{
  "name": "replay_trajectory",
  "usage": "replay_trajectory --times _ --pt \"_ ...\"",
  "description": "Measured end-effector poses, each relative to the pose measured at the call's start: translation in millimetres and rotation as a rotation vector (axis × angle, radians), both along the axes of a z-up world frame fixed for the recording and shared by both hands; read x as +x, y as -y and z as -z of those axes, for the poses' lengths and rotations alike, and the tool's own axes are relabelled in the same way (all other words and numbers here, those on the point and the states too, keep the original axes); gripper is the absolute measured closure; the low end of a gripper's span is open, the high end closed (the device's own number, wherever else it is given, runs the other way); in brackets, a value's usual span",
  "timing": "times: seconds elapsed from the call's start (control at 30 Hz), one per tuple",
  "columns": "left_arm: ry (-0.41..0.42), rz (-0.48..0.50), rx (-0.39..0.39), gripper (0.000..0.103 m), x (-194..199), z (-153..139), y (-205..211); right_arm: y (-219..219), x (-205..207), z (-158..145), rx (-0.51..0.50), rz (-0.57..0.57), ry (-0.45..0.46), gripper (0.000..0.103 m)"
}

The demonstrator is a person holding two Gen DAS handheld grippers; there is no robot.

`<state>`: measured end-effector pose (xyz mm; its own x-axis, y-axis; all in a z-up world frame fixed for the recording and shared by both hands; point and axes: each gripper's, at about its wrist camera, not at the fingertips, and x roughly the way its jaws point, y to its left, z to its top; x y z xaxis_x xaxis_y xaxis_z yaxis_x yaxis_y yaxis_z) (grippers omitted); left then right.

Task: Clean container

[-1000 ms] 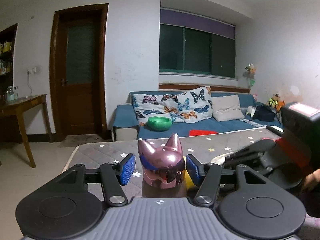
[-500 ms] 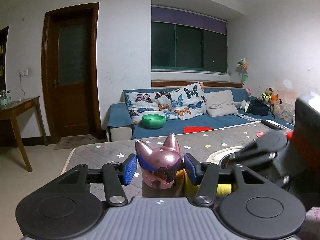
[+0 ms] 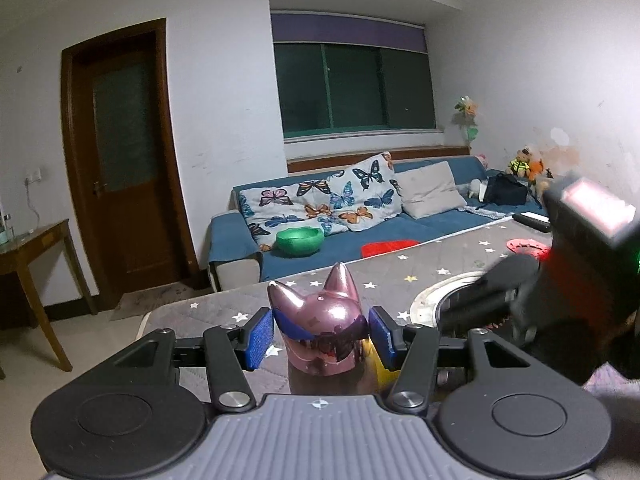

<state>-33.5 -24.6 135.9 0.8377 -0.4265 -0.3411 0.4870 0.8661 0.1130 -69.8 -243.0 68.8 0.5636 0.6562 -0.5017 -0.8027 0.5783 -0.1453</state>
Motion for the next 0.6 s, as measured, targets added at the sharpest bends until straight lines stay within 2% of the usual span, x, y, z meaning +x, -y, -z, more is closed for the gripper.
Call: replay_trajectory --times 0.13,0.27,0.47,0.6 --pt "-0.007 0.033 0.007 0.047 2.5 -1.3 -4.1 -1.0 -3.2 -24.8 0.039 -0.036 0.094 0.089" --pt "-0.013 0.072 0.013 0.047 6.3 -2.4 -8.1 -9.2 -8.0 -29.8 0.003 -0.078 0.152 0.088" --pt "-0.021 0.125 0.002 0.047 12.1 -1.7 -16.7 -19.6 -10.5 -4.2 -0.066 -0.093 0.113 0.088" --pt "-0.015 0.102 -0.007 0.045 10.6 0.3 -16.4 -28.2 -6.3 21.3 -0.093 -0.077 0.066 0.087"
